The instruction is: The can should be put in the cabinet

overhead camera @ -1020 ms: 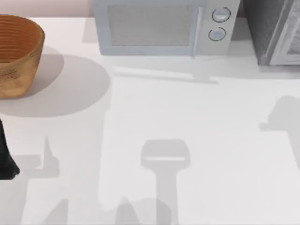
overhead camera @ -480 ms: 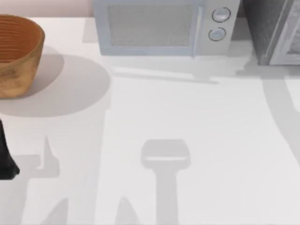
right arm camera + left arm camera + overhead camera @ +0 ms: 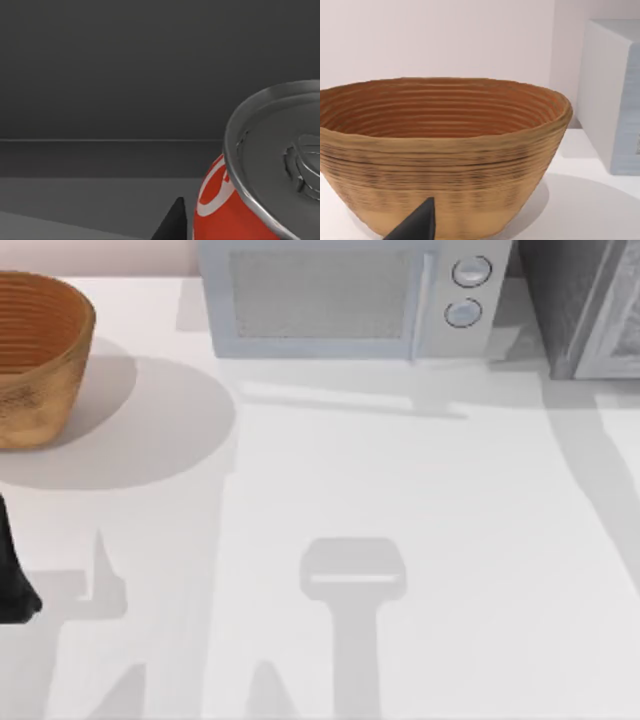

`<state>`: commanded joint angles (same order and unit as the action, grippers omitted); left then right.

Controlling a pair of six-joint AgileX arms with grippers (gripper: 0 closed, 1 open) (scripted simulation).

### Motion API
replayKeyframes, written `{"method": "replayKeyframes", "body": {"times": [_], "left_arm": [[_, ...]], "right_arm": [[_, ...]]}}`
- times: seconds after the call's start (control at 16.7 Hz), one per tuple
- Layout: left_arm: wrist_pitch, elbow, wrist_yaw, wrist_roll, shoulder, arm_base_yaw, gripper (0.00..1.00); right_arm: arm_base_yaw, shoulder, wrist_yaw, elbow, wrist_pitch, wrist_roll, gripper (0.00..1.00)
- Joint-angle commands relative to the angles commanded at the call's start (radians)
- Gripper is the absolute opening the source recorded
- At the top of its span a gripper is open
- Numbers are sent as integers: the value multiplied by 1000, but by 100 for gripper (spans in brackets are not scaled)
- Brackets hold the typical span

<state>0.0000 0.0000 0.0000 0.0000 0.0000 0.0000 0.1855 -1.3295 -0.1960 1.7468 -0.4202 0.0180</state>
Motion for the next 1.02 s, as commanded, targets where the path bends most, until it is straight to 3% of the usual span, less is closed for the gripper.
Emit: {"method": "replayKeyframes", "body": {"times": [0.48,1.02], "left_arm": [[0,0,0,0,0,0,100],[0,0,0,0,0,0,100]], "right_arm": [[-7,-96,14,109,-31,4,0],[-58,-564,55,764,-195,3,0]]}}
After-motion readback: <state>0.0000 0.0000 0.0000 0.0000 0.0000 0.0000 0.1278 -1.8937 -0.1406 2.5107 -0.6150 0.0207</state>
